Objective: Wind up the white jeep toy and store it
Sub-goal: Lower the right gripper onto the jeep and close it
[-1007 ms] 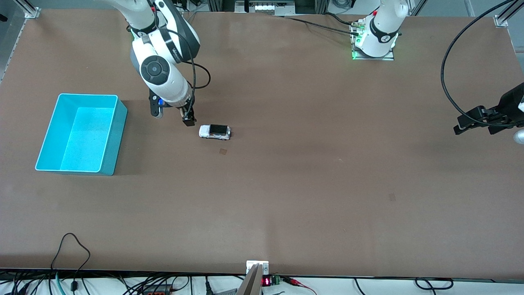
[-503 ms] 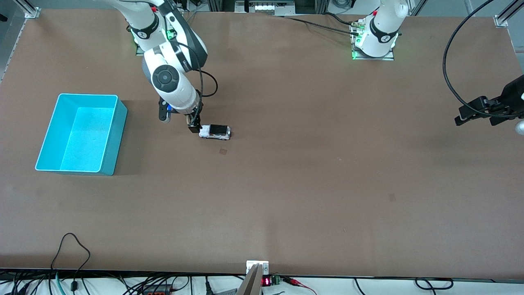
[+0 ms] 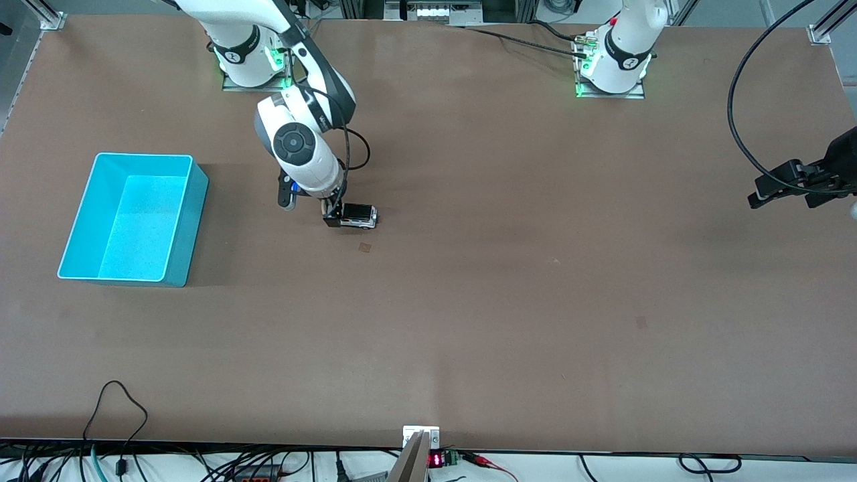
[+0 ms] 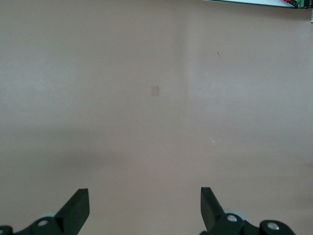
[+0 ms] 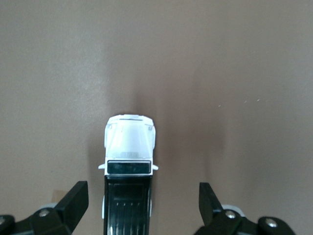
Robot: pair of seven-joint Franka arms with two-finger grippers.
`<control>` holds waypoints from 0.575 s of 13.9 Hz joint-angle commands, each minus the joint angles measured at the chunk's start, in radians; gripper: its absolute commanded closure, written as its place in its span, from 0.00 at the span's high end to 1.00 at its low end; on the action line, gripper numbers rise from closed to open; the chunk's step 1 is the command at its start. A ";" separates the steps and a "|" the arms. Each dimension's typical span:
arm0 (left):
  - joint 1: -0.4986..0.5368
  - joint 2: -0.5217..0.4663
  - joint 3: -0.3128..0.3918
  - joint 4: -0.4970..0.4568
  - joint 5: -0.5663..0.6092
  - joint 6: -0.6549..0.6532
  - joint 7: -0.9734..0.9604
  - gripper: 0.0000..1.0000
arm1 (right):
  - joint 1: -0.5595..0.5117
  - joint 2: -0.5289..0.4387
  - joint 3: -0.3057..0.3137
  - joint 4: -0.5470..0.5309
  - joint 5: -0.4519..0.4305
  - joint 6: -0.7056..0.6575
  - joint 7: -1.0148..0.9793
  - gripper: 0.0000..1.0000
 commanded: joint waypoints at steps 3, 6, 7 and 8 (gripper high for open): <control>0.005 0.002 -0.009 -0.008 0.016 0.001 -0.006 1.00 | 0.032 0.056 -0.010 0.034 0.008 0.038 0.043 1.00; 0.005 0.011 -0.008 -0.009 0.016 -0.002 -0.003 1.00 | 0.038 0.085 -0.010 0.045 0.005 0.051 0.045 1.00; 0.005 0.010 -0.008 -0.008 0.018 0.000 -0.003 1.00 | 0.038 0.088 -0.010 0.045 0.005 0.054 0.045 1.00; 0.005 0.011 -0.008 -0.009 0.018 0.000 -0.003 1.00 | 0.036 0.090 -0.010 0.045 0.004 0.054 0.045 1.00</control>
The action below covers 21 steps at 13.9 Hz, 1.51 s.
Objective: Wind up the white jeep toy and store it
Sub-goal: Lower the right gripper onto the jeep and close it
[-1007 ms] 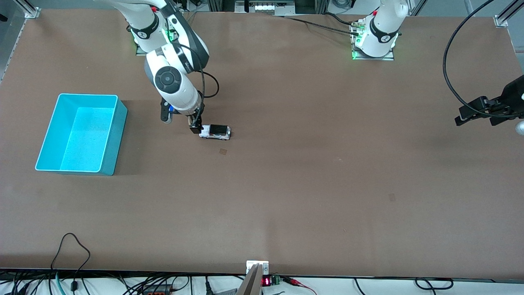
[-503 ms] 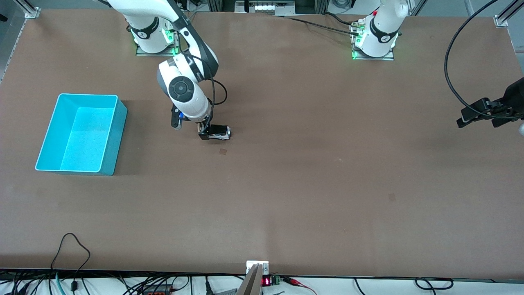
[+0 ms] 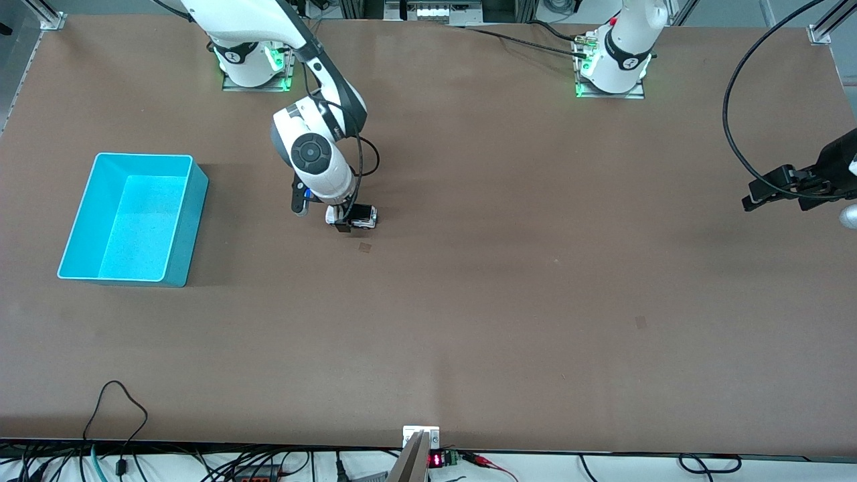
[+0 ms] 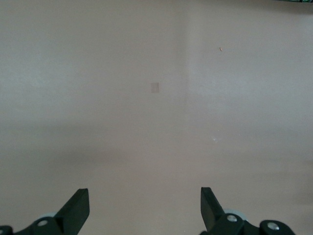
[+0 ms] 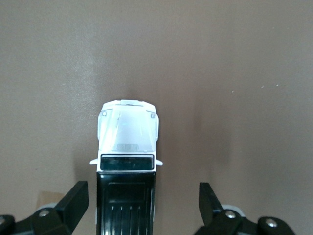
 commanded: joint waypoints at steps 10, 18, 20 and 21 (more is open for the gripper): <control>0.005 0.000 -0.005 -0.003 0.020 0.020 -0.003 1.00 | 0.011 0.035 -0.008 0.017 -0.004 0.014 -0.048 0.30; 0.006 0.001 -0.004 -0.010 0.020 0.026 -0.003 1.00 | -0.020 -0.050 -0.008 0.011 -0.001 -0.089 -0.220 0.07; 0.006 0.001 -0.004 -0.010 0.020 0.028 -0.003 1.00 | -0.052 -0.115 -0.011 0.010 -0.001 -0.174 -0.324 0.07; 0.006 0.001 -0.005 -0.010 0.020 0.028 -0.003 1.00 | -0.072 -0.155 -0.011 0.004 -0.002 -0.209 -0.388 0.07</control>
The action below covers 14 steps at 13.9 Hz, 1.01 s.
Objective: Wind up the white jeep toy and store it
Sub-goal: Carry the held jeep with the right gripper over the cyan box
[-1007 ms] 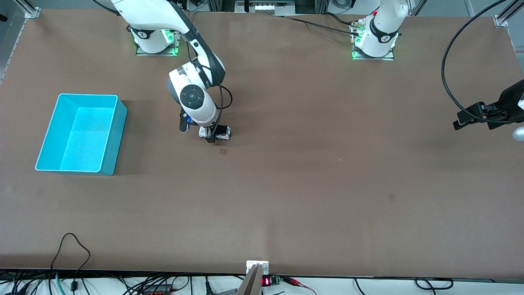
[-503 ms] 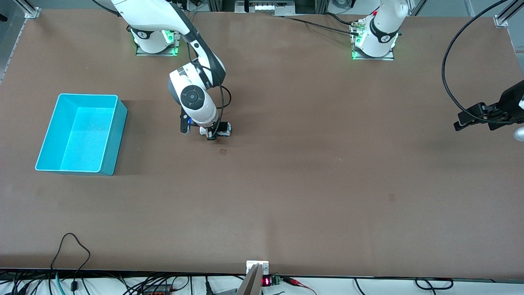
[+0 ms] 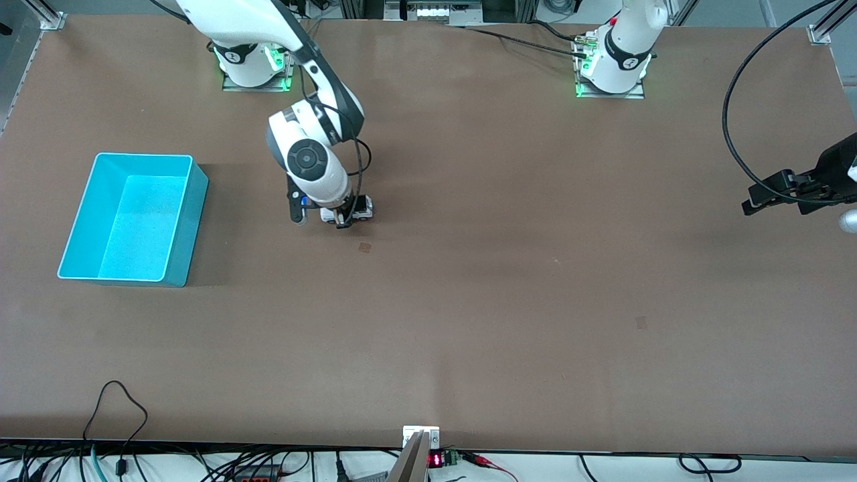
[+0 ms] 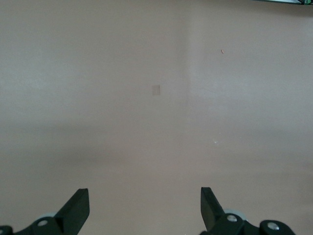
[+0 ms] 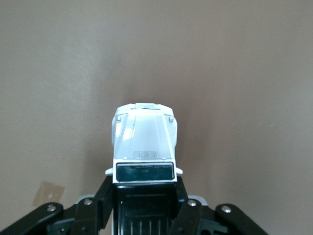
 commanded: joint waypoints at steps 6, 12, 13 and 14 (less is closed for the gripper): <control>0.004 -0.005 -0.006 -0.008 0.020 0.012 -0.004 1.00 | -0.282 -0.331 0.014 -0.099 -0.008 -0.300 -0.647 0.08; 0.000 -0.010 -0.010 -0.008 0.020 0.023 -0.003 1.00 | -0.618 -0.421 0.014 -0.093 -0.020 -0.440 -1.261 0.08; -0.002 -0.010 -0.011 -0.008 0.020 0.023 -0.004 1.00 | -0.660 -0.419 0.014 -0.093 -0.062 -0.441 -1.341 0.08; -0.006 -0.011 -0.012 -0.006 0.020 0.024 -0.004 1.00 | -0.687 -0.418 0.014 -0.094 -0.107 -0.441 -1.407 0.08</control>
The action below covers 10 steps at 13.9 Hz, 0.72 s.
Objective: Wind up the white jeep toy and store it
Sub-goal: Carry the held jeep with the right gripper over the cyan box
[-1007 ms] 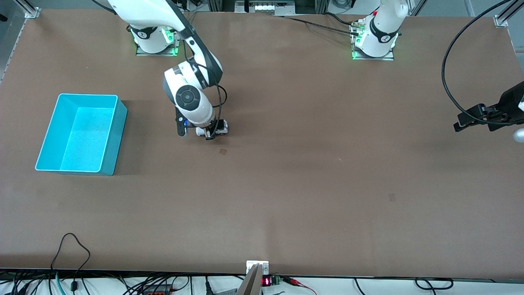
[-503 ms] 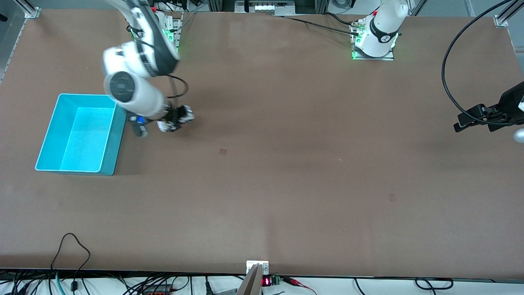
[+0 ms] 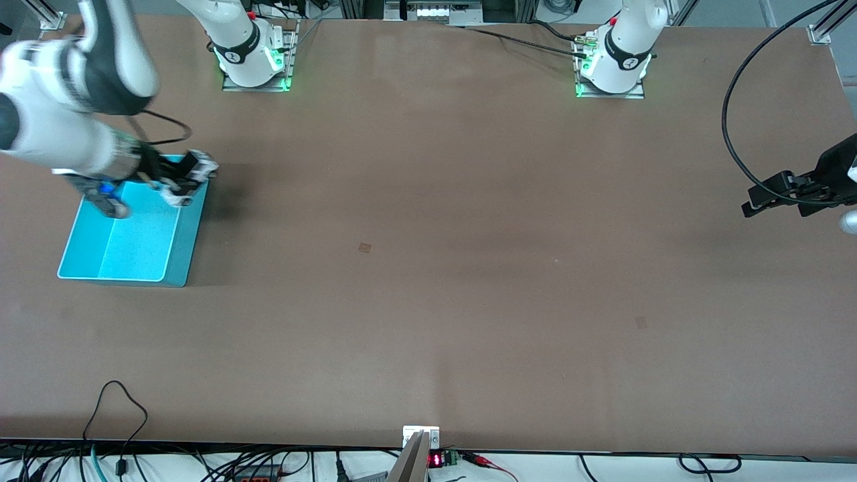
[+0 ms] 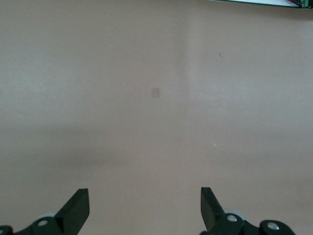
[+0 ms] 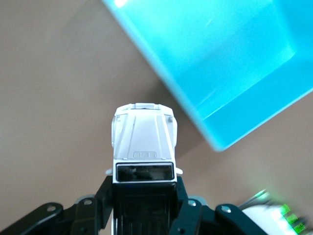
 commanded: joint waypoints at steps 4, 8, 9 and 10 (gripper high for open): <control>-0.007 -0.011 -0.012 -0.007 0.020 0.014 -0.005 1.00 | -0.161 -0.005 0.024 -0.017 -0.189 0.062 -0.364 0.08; 0.001 -0.011 -0.012 -0.013 0.020 0.014 -0.005 1.00 | -0.195 0.030 0.025 -0.017 -0.201 0.158 -0.470 0.08; 0.001 -0.010 -0.012 -0.013 0.020 0.014 -0.005 1.00 | -0.201 0.042 0.028 -0.019 -0.201 0.176 -0.508 0.08; 0.001 -0.010 -0.012 -0.013 0.020 0.014 -0.005 1.00 | -0.213 0.050 0.034 -0.019 -0.201 0.187 -0.537 0.08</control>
